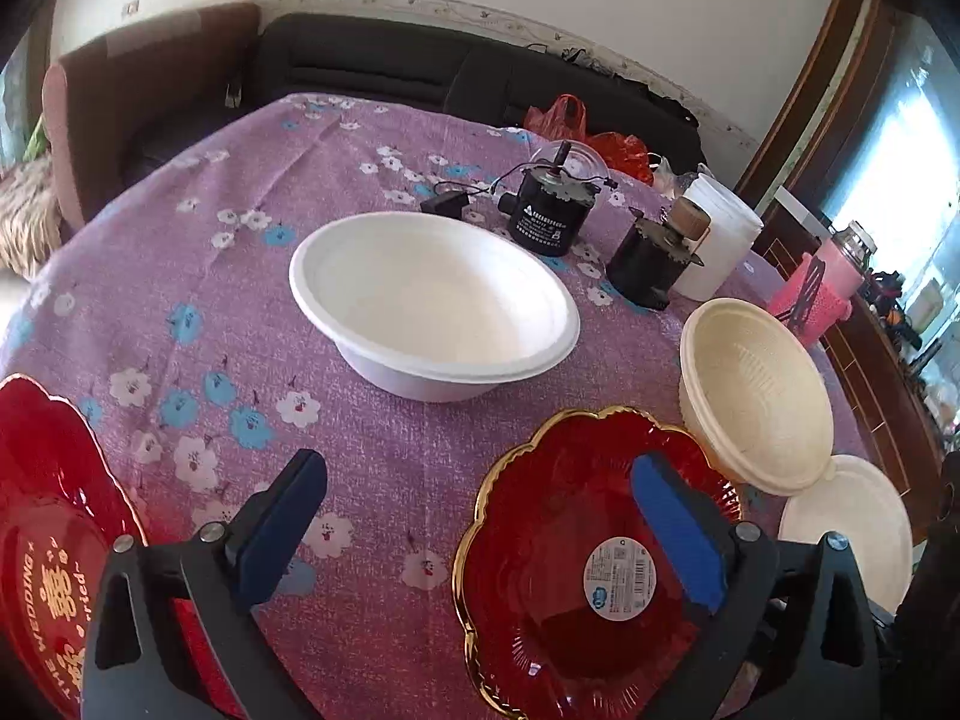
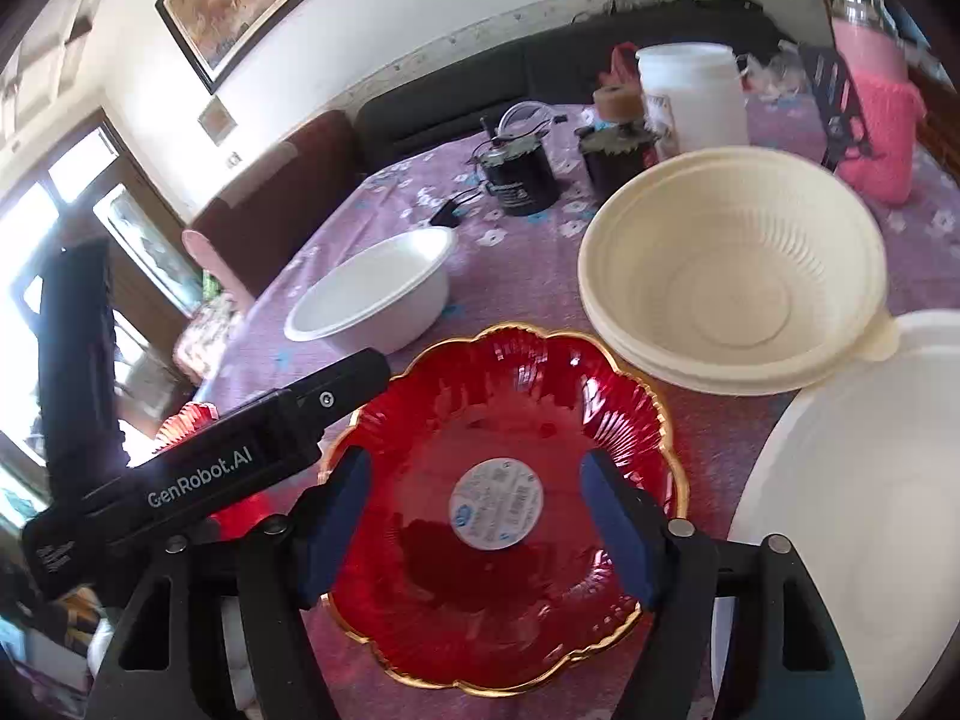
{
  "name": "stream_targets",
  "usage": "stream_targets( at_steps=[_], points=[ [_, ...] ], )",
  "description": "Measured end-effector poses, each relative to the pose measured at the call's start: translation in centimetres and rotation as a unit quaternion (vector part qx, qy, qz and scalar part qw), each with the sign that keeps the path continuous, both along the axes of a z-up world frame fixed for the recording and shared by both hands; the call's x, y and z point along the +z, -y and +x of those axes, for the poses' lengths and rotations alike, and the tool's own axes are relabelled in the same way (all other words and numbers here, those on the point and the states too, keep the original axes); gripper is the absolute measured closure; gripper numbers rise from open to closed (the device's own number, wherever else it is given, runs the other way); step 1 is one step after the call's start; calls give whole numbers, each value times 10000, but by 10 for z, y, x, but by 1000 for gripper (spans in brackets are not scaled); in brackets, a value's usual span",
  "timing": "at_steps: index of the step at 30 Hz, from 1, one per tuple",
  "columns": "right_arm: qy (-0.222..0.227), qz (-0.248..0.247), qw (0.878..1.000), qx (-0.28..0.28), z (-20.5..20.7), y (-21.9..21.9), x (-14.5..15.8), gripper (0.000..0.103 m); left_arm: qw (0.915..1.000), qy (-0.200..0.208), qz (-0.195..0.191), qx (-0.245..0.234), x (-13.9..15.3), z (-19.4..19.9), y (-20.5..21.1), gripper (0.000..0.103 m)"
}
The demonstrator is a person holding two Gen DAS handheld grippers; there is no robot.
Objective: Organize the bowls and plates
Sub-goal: 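Close both grippers side by side on the red plate's rim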
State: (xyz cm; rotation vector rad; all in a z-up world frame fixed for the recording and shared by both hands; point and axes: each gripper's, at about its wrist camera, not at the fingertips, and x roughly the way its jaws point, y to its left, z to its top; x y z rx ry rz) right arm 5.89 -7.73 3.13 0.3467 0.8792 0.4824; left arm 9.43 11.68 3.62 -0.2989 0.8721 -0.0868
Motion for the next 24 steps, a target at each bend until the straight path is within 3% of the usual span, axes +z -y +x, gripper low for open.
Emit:
stream_targets(
  at_steps=[1, 6, 17, 21, 24],
  points=[
    [19, 339, 9994, -18, -1, 8, 3, 27, 9999, 60, -63, 59, 1, -1, -3, 2],
    [-171, 1008, 9948, -12, 1, 22, 3, 27, 9998, -9, -163, 143, 0, 0, -11, 3],
    [28, -150, 9962, -855, -5, 30, 9, 27, 10000, 91, -4, -35, 2, -6, 1, 7],
    [-11, -201, 9966, -799, -2, 27, 6, 27, 9980, 473, 21, -407, 16, -17, 14, 15],
    [-55, -240, 9969, -744, 0, 23, 0, 27, 9986, 203, -135, -461, 7, -8, 13, 17]
  ],
)
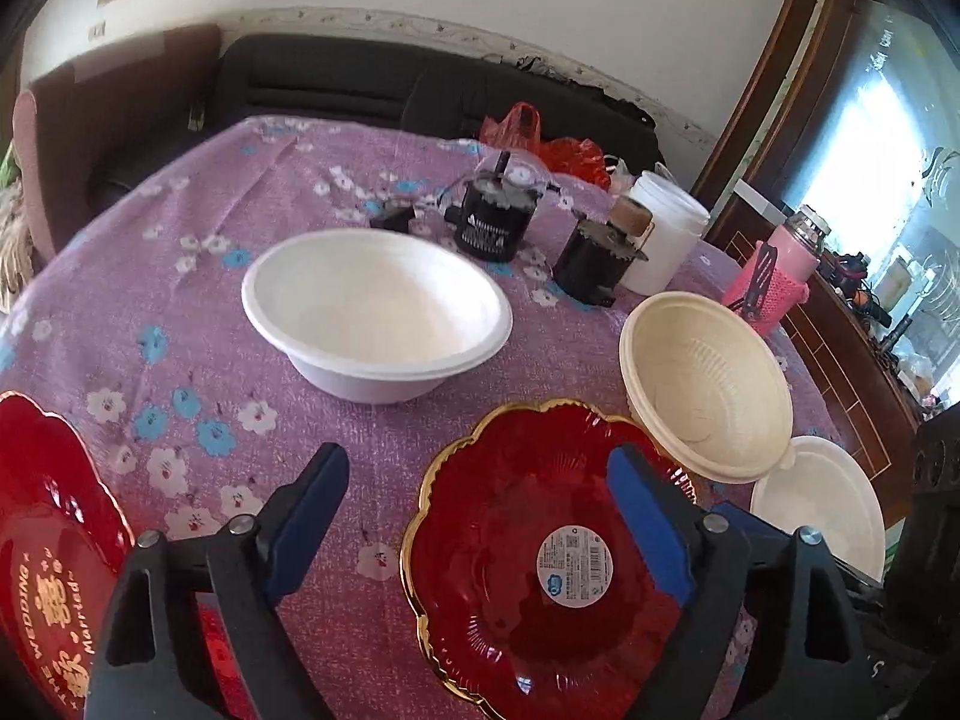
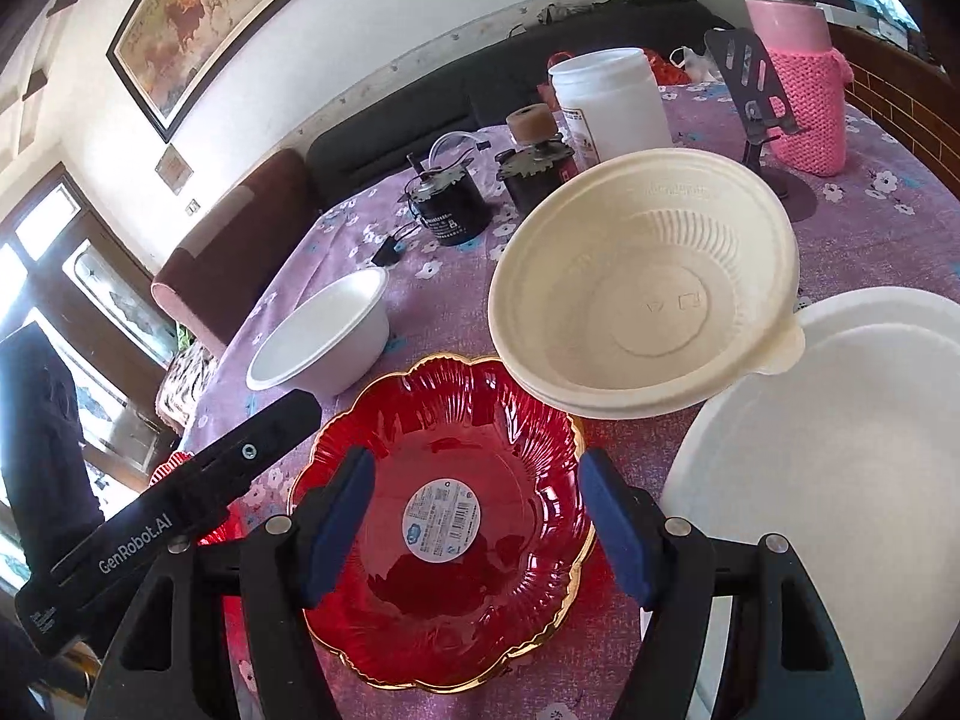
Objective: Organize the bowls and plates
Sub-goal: 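Close both grippers side by side on the red plate's rim, then lift the red plate and lower it onto the red wedding plate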
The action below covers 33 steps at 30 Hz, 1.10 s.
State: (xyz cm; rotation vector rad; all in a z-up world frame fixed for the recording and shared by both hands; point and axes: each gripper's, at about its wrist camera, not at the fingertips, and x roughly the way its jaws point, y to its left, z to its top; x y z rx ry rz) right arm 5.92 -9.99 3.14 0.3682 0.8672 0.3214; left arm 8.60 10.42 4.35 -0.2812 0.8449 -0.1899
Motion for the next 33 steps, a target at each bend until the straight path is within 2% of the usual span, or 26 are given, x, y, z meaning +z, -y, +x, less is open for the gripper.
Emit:
stream_targets(
  at_steps=[2, 3, 6, 8, 10, 12, 14, 15, 16, 18, 20, 23, 28, 33],
  points=[
    [-83, 19, 9999, 82, 1, -3, -4, 27, 9986, -368, -369, 17, -13, 8, -8, 23],
    [-154, 84, 9997, 170, 3, -5, -7, 27, 9971, -530, -552, 3, -19, 11, -12, 29],
    [-426, 539, 9966, 464, 7, -5, -16, 27, 9916, -873, -951, -59, -33, 18, -18, 43],
    [-538, 879, 9934, 509, 8, -1, -20, 27, 9930, -821, -840, -75, -31, 17, -14, 48],
    [-592, 1065, 9915, 461, 9, 2, -23, 28, 9923, -874, -853, -228, -34, 18, -6, 60],
    [-619, 1052, 9918, 374, 8, 3, -25, 35, 9941, -830, -645, -264, -34, 16, 1, 60],
    [-620, 1031, 9923, 282, 7, 3, -25, 43, 9950, -801, -523, -271, -34, 16, 5, 65],
    [-633, 1055, 9921, 252, 7, 4, -26, 51, 9948, -811, -546, -271, -34, 16, 4, 72],
    [-659, 1122, 9912, 254, 7, 5, -27, 54, 9944, -852, -570, -262, -36, 16, 3, 77],
    [-675, 1266, 9893, 251, 7, 9, -27, 57, 9948, -872, -479, -202, -37, 17, 1, 86],
    [-624, 1309, 9893, 143, 2, 19, -21, 57, 9948, -877, -468, -199, -37, 16, 0, 87],
    [-543, 796, 9952, -180, -9, 30, -9, 57, 9955, -840, -381, -235, -36, 14, 2, 87],
    [-454, 107, 9967, -660, -22, 43, 8, 56, 9952, -840, -405, -300, -36, 13, 4, 87],
    [-553, -246, 9970, -478, -11, 30, 11, 55, 9951, -841, -406, -316, -37, 14, 6, 87]
  ],
)
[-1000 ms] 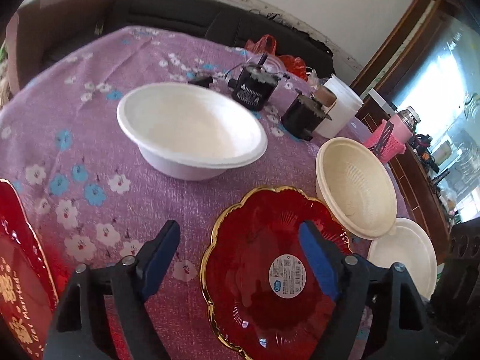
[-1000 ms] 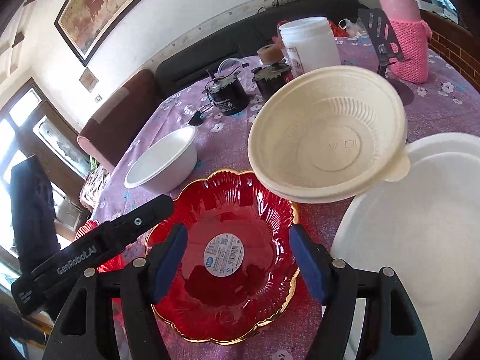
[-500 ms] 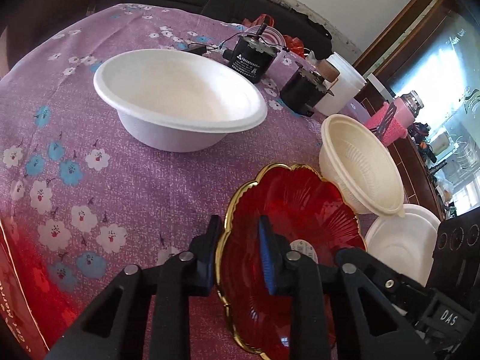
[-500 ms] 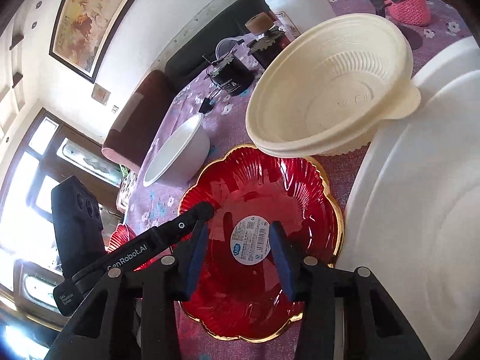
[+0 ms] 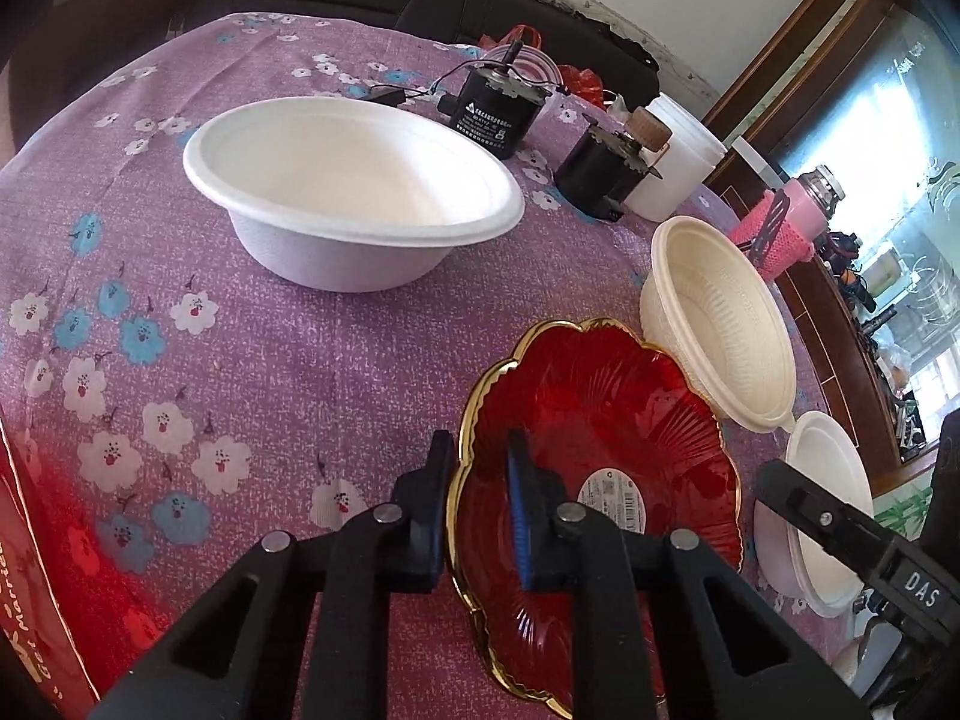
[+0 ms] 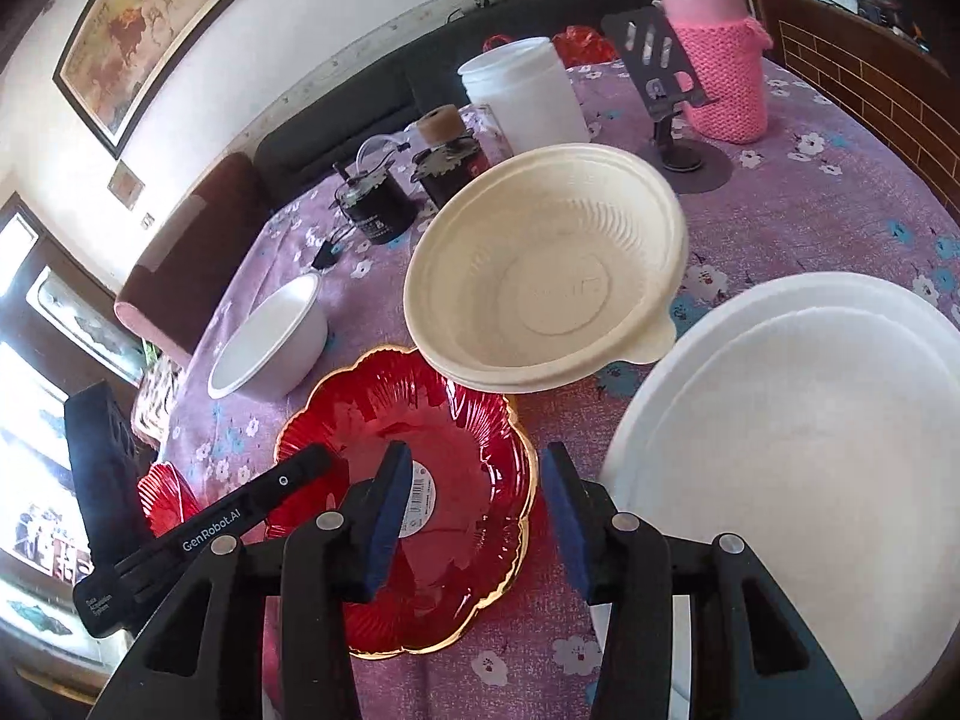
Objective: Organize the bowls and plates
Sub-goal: 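Lift the red plate and lower it onto the red wedding plate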
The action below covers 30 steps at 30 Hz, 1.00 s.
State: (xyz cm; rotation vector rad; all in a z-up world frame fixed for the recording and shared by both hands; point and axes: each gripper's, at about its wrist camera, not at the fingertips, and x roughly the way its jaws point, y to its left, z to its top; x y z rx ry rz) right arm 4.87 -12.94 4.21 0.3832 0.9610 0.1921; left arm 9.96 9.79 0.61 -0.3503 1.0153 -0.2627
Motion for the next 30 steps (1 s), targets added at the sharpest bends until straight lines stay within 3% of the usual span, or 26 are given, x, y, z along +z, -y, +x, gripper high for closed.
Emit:
stream_targets(
  at_steps=[4, 10, 13, 15, 18, 22, 30],
  points=[
    [-251, -641, 9976, 67, 20, -14, -9, 55, 10000, 26, 12, -10, 0, -1, 1, 87],
    [-547, -548, 9969, 151, 33, -16, -25, 55, 9996, 165, 227, -49, 1, -3, 9, 82],
    [-469, -323, 9984, 34, 27, -7, -26, 67, 9994, 210, 247, -93, 2, -5, 12, 71],
    [-433, -93, 9990, -23, 24, -1, -25, 81, 9995, 212, 227, -2, 3, -6, 8, 71],
    [-251, 247, 9994, -48, 16, 5, -19, 90, 9996, 202, -130, 113, 7, -7, -3, 72],
    [27, 639, 9979, -97, 0, 11, -5, 91, 9983, 488, -236, 198, 26, -18, -8, 75],
    [368, 881, 9952, -199, -30, 14, 24, 92, 9932, 1107, -215, 303, 69, -56, -7, 76]
  ],
)
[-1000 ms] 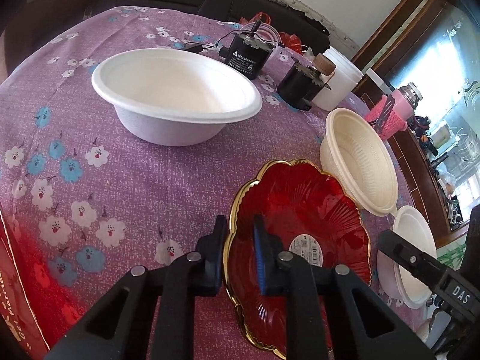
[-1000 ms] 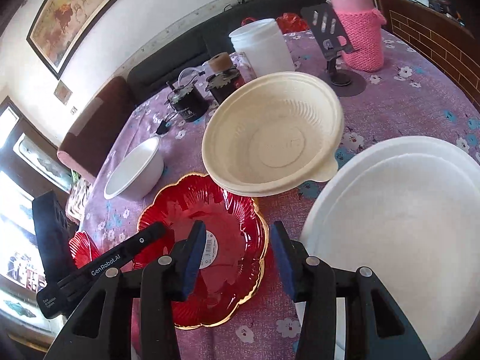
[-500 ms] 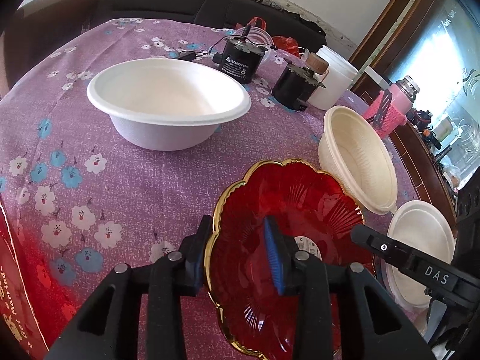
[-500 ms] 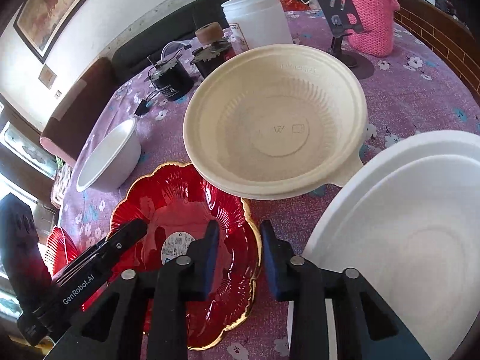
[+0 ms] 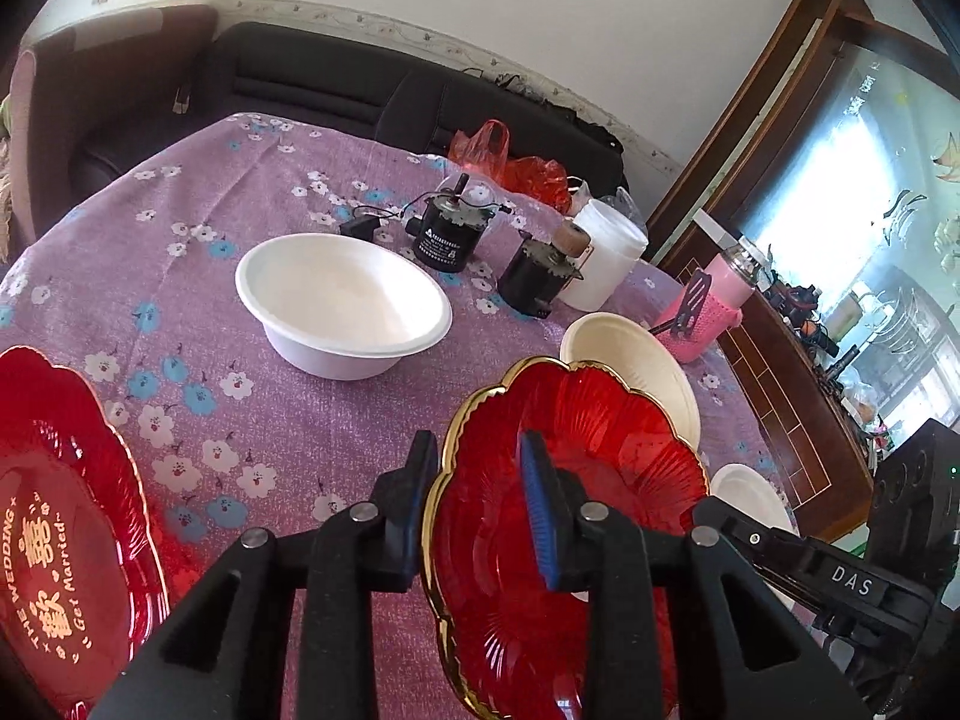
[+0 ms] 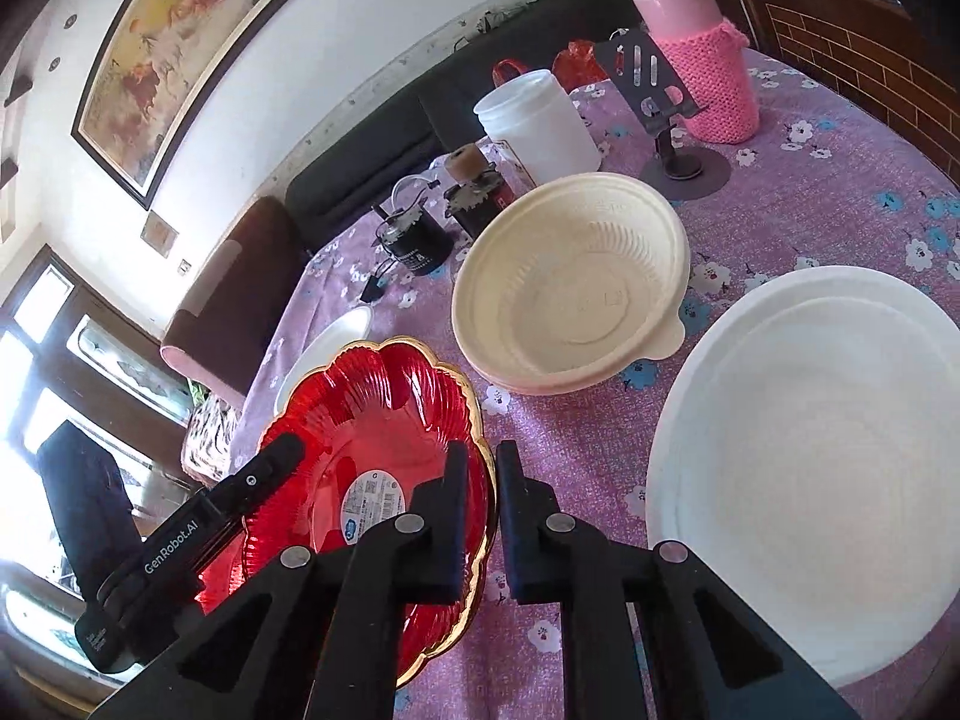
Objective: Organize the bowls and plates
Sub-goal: 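Lift the red plate and lower it onto the red wedding plate, then open both grippers and withdraw from the stacked red plates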
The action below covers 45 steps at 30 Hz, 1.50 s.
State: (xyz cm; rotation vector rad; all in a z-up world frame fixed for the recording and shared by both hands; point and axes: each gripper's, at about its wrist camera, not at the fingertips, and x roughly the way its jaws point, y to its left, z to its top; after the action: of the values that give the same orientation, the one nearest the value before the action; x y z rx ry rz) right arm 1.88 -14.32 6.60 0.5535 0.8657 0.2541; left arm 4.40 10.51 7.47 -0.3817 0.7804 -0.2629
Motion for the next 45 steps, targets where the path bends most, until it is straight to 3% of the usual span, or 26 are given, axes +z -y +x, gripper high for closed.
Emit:
stream_targets(
  at_steps=[7, 16, 24, 33, 38, 42, 45],
  points=[
    [273, 25, 9990, 353, -16, -34, 29, 92, 9986, 88, -124, 508, 17, -34, -50, 76],
    [396, 36, 9916, 1229, -12, -143, 41, 91, 9886, 186, -99, 1492, 28, -78, -155, 76],
    [81, -156, 9807, 1950, 2, -242, 7, 91, 9736, -167, -89, 2276, -2, -96, -234, 75],
    [-386, -434, 9763, 2086, 19, -281, -40, 91, 9684, -524, 63, 2439, -32, -86, -247, 75],
    [-276, -715, 9746, 2106, 22, -286, -39, 92, 9694, -590, 335, 2360, -30, -81, -234, 60],
    [-179, -932, 9724, 2131, 22, -289, -39, 91, 9706, -678, 535, 2245, -28, -78, -224, 43],
    [-39, -1182, 9712, 2067, 22, -290, -37, 91, 9730, -702, 496, 2140, -26, -77, -222, 34]
  ],
)
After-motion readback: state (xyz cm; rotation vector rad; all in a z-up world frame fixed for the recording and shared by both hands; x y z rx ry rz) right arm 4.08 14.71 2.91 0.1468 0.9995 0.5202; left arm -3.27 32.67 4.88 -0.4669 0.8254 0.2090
